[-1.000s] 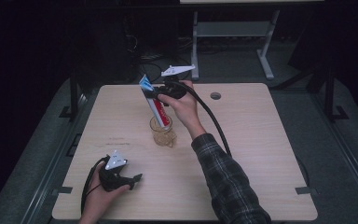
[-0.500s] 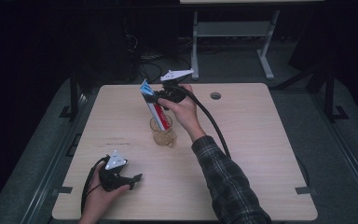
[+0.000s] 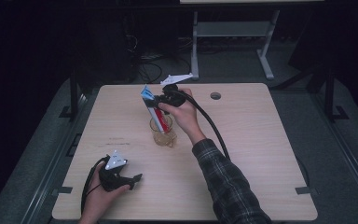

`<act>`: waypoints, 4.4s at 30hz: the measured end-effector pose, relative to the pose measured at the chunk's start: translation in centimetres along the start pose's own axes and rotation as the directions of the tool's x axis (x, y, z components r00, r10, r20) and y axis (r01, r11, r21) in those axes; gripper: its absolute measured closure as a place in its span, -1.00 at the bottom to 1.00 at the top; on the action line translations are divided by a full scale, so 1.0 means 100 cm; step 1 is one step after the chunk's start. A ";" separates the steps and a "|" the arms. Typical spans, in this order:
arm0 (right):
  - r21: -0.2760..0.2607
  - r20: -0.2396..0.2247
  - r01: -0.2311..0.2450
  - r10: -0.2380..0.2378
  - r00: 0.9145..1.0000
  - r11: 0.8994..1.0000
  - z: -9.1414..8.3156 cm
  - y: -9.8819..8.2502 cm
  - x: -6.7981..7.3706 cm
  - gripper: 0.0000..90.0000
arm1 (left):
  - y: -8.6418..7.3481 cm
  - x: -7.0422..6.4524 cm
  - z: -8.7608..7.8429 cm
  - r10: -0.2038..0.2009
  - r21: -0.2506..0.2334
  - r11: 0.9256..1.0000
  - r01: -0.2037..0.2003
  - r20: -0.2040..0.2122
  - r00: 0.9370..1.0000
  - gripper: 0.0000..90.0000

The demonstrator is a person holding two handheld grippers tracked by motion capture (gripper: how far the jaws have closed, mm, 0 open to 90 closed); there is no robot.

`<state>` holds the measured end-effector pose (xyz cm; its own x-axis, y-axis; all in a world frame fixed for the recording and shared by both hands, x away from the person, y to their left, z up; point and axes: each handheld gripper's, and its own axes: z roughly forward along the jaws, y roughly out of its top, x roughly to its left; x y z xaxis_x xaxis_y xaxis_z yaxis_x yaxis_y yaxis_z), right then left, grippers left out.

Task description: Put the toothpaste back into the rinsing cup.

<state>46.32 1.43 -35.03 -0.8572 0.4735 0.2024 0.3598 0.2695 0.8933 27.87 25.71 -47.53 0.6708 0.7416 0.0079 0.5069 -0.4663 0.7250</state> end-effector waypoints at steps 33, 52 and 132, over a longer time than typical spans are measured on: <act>0.048 0.007 -0.013 0.013 1.000 0.999 -0.001 -0.027 -0.005 0.58 | 0.000 0.000 0.000 -0.001 0.000 1.000 0.001 -0.002 1.000 -0.68; 0.027 0.018 -0.005 0.004 1.000 1.000 -0.030 -0.030 -0.005 0.06 | 0.000 0.000 0.000 -0.004 -0.001 1.000 0.004 -0.002 1.000 -0.68; 0.284 0.357 -0.099 -0.010 0.934 0.954 -0.218 -0.247 0.028 -0.52 | 0.000 0.000 0.000 -0.002 -0.003 1.000 0.002 -0.002 1.000 -0.68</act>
<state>27.00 -22.18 -47.79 -0.6724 0.7393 0.0367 0.5325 0.4487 0.7176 27.86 25.65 -47.54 0.6686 0.7436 0.0082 0.5066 -0.4636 0.7270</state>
